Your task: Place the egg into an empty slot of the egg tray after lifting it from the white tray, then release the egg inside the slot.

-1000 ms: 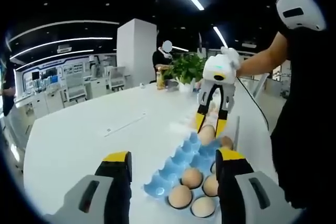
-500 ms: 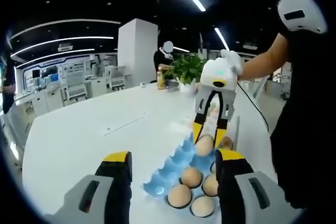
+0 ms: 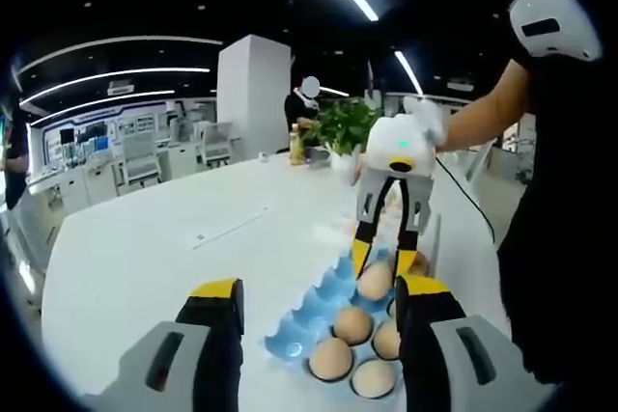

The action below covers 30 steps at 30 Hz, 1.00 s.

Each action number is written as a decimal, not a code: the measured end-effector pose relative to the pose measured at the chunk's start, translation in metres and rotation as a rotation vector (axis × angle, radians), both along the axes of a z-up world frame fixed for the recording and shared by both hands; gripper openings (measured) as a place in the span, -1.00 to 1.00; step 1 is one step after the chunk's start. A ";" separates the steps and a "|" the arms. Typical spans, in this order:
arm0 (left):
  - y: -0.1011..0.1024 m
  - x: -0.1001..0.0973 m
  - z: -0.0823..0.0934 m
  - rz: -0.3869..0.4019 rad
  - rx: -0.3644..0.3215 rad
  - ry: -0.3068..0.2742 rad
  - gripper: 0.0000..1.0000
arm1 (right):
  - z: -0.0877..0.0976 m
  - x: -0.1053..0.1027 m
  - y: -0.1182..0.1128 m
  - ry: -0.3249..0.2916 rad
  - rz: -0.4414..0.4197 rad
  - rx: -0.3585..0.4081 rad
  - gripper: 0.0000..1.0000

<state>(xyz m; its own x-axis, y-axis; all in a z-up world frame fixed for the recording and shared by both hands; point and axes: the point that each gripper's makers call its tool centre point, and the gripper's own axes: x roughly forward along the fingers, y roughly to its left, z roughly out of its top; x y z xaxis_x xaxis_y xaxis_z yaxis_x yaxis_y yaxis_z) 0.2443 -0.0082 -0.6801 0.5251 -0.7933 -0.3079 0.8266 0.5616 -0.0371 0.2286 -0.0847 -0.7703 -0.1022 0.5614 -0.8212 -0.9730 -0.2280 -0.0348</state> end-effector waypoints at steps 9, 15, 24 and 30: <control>0.000 0.000 0.000 -0.004 0.001 0.001 0.27 | -0.006 0.000 0.003 0.008 0.008 -0.013 -0.52; -0.001 0.001 0.001 -0.004 0.000 -0.001 0.26 | -0.011 0.001 0.003 0.018 0.007 -0.023 -0.52; -0.001 0.001 0.001 -0.008 0.004 -0.004 0.24 | -0.015 0.001 0.003 0.030 0.008 -0.041 -0.52; -0.001 0.001 0.000 -0.010 0.005 0.000 0.26 | -0.019 -0.001 0.005 0.044 0.008 -0.044 -0.52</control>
<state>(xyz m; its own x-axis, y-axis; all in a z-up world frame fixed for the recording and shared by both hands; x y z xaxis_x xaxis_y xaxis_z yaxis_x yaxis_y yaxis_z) 0.2456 -0.0096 -0.6801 0.5173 -0.7971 -0.3115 0.8322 0.5534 -0.0342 0.2273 -0.0794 -0.7889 -0.1431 0.5241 -0.8396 -0.9715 -0.2363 0.0181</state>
